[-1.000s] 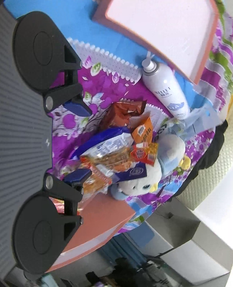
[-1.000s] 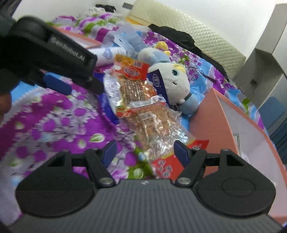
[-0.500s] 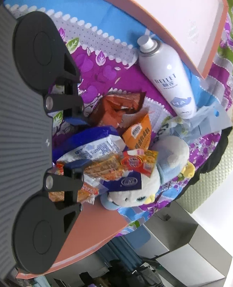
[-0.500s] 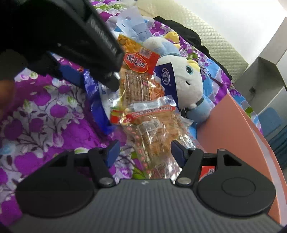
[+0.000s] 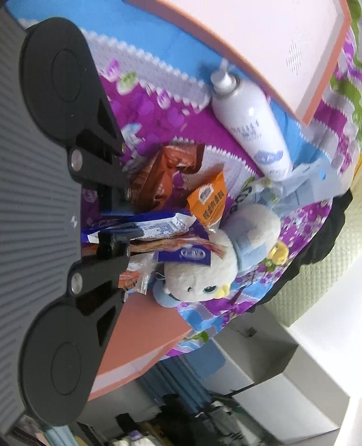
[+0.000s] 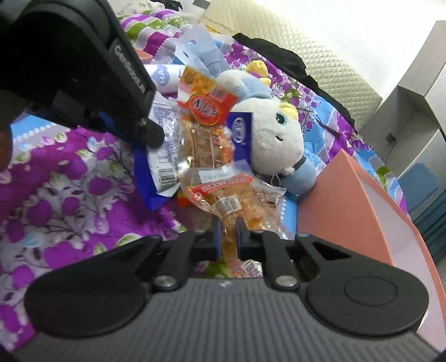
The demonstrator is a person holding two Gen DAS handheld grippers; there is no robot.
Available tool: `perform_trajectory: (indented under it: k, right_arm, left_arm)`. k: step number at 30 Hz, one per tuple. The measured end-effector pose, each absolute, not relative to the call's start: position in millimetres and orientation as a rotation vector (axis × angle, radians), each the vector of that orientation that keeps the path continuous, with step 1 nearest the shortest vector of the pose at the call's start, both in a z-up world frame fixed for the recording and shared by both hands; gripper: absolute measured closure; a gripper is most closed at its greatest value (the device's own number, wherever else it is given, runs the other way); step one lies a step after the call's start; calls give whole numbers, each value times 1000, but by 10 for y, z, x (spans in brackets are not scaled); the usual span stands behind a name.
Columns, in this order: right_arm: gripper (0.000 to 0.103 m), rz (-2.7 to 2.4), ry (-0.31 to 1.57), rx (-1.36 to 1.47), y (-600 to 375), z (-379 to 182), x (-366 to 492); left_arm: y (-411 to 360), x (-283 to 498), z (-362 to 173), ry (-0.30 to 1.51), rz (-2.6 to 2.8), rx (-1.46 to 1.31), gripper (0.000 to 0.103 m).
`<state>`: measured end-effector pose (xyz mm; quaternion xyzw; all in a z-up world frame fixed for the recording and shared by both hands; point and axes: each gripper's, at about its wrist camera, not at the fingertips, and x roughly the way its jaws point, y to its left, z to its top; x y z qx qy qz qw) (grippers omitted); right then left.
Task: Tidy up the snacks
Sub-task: 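Grasp the blue cabbage snack bag with the left tool while the right grasps the clear pastry pack, then lift the blue bag with the left tool while the right lifts the pastry pack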
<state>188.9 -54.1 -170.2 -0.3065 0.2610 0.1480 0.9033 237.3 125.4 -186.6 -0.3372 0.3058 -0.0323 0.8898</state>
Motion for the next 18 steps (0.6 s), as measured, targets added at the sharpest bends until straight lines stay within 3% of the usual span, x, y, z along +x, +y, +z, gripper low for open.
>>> perform_trajectory:
  k: [18]
  right_arm:
    - [95, 352, 583, -619, -731, -1414, 969]
  left_arm:
    - [1372, 981, -1563, 717, 106, -715, 96]
